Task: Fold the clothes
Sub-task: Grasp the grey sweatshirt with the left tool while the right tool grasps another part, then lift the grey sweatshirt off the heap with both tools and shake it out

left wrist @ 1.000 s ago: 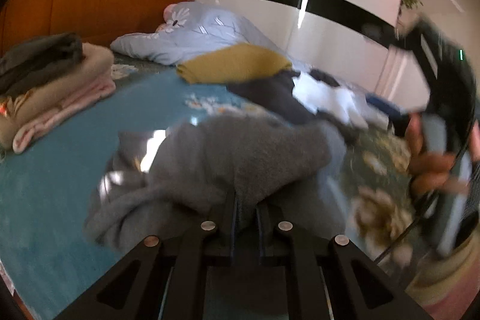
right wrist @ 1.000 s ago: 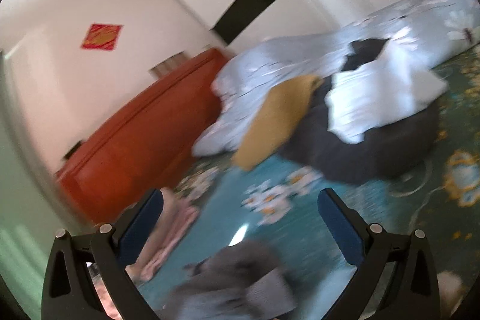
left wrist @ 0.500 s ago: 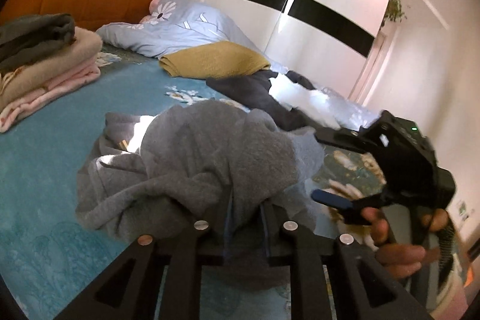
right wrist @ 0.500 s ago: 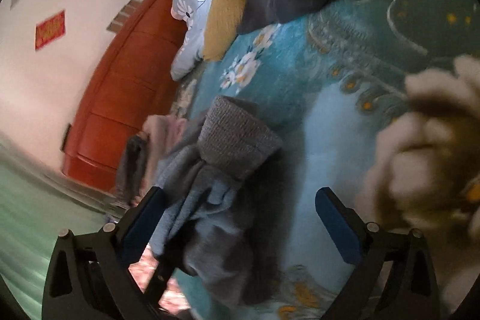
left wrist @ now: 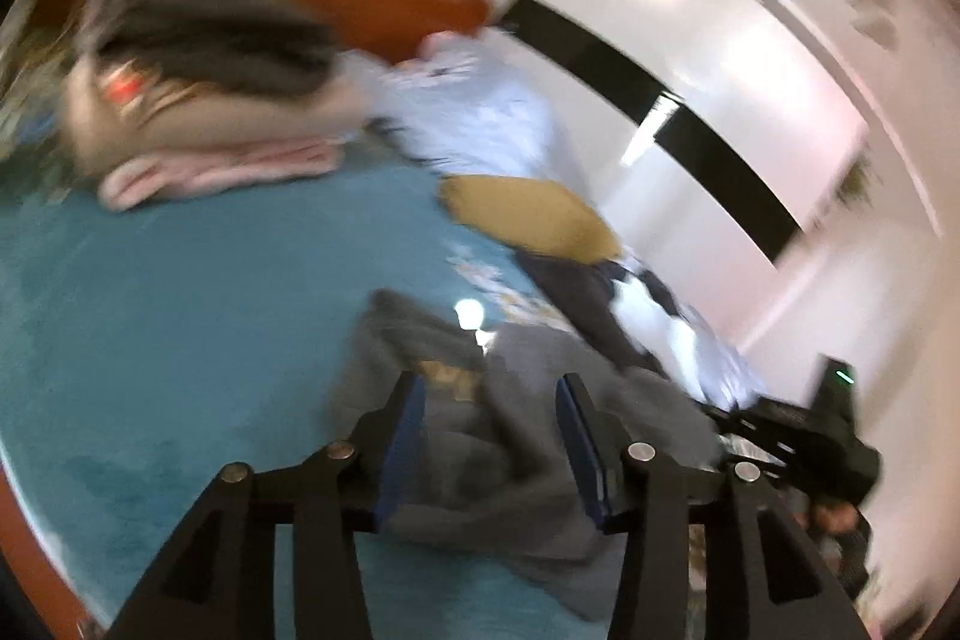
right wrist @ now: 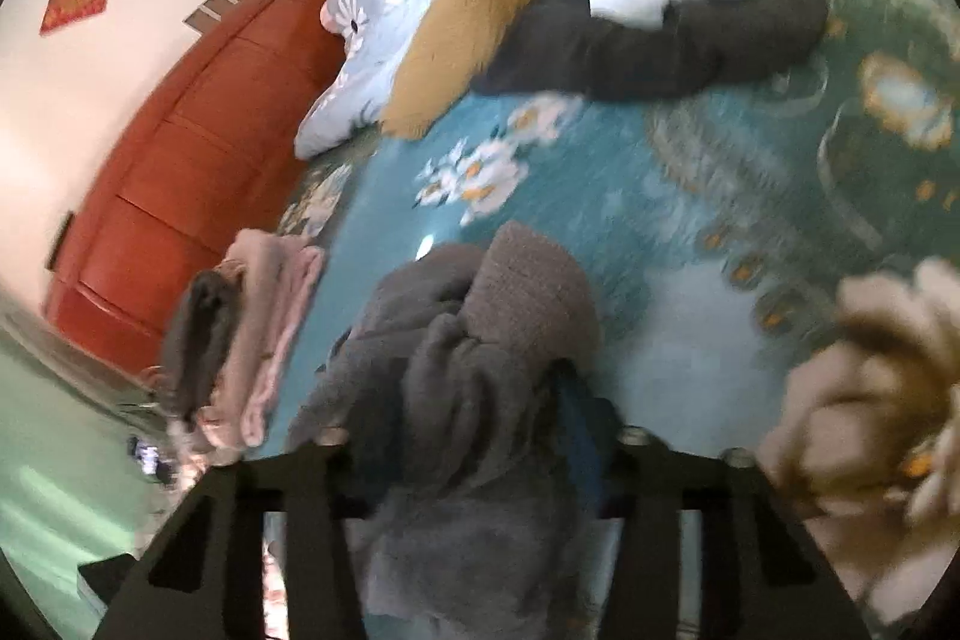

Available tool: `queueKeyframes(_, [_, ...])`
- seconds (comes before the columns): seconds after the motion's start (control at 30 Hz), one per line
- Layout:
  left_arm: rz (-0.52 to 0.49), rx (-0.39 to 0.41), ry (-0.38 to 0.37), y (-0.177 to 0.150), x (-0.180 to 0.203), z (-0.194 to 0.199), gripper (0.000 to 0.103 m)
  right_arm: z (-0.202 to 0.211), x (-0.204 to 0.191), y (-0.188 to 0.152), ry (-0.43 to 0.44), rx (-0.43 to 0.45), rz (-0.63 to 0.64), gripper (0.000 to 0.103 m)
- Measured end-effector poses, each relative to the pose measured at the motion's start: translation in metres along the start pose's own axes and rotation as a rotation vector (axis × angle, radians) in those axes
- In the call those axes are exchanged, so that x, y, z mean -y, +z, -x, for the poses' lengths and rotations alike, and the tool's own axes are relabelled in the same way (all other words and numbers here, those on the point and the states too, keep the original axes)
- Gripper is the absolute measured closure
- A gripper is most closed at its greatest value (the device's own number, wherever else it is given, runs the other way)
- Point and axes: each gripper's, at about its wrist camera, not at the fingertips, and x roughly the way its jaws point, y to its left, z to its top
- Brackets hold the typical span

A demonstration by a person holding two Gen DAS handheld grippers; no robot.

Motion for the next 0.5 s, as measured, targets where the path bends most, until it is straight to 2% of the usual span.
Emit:
queueKeyframes(0.03, [0.045,-0.010,0.013,0.001,-0.012,-0.001,0.053,0.002,-0.005,0.001,-0.027,0.011,0.019,0.077])
queueKeyframes(0.07, [0.092,-0.021,0.019,0.001,-0.023,-0.003,0.053,0.004,-0.009,0.003,-0.055,0.022,0.037,0.082])
queueKeyframes(0.2, [0.246,-0.109,-0.020,-0.005,-0.051,-0.013,0.052,0.035,-0.020,0.015,-0.125,0.114,0.057,0.088])
queueKeyframes(0.4, [0.225,-0.209,-0.039,-0.017,-0.041,-0.025,0.050,0.118,-0.017,0.027,-0.221,0.325,0.066,0.091])
queueKeyframes(0.5, [0.238,-0.232,-0.068,-0.019,-0.038,-0.027,0.048,0.171,-0.012,0.010,-0.282,0.459,0.104,0.091])
